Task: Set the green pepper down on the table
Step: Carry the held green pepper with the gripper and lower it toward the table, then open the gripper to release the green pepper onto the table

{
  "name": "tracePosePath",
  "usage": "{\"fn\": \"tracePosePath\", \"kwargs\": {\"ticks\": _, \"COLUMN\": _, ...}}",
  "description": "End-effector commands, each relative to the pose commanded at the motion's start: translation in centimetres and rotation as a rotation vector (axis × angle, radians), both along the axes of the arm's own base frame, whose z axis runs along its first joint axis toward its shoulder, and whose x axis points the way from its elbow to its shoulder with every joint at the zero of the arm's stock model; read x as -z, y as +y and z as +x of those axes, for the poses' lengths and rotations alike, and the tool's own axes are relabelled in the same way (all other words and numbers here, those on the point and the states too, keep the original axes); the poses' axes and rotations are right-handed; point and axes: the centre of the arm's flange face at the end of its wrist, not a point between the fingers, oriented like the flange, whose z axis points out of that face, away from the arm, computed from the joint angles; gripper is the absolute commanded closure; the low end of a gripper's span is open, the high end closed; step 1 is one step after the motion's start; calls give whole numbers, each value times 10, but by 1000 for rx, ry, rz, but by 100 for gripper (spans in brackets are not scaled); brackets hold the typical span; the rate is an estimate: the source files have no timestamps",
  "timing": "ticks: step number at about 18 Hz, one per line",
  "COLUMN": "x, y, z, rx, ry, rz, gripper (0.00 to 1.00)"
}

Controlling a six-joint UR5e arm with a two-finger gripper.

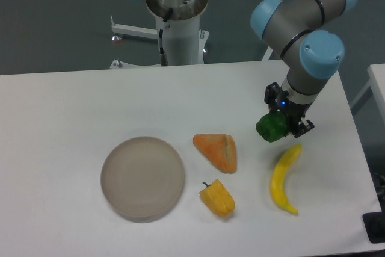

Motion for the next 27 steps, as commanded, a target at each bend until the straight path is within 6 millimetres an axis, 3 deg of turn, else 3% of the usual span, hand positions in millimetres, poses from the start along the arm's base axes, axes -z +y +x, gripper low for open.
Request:
{"fn": "tracePosePath", "kwargs": {"ticks": 3, "x": 0, "y": -6, "z": 2, "rx": 5, "ry": -7, "rz": -6, "gripper": 90}}
{"fn": "tracePosePath", "kwargs": {"ticks": 10, "x": 11, "y": -45, "z": 19, "rx": 45, "ry": -26, "rz": -69, "gripper": 89}}
{"fn": "tracePosePath", "kwargs": {"ticks": 16, "x": 49, "y": -88, "z": 38, "rx": 162, "ry": -73, "rz": -85, "gripper": 88}}
{"fn": "tracePosePath", "kwargs": {"ticks": 19, "x": 85, "y": -117, "z": 48, "rx": 185, "ry": -39, "rz": -48, "gripper": 85}}
{"fn": "tracePosePath", "kwargs": {"ticks": 24, "x": 79, "y": -147, "z": 14, "rx": 241, "ry": -4, "rz": -1, "gripper": 83}}
{"fn": "tracePosePath", "kwargs": {"ticks": 27, "x": 70, "y": -154, "z": -3, "rx": 250, "ry": 15, "rz": 9, "gripper": 66}}
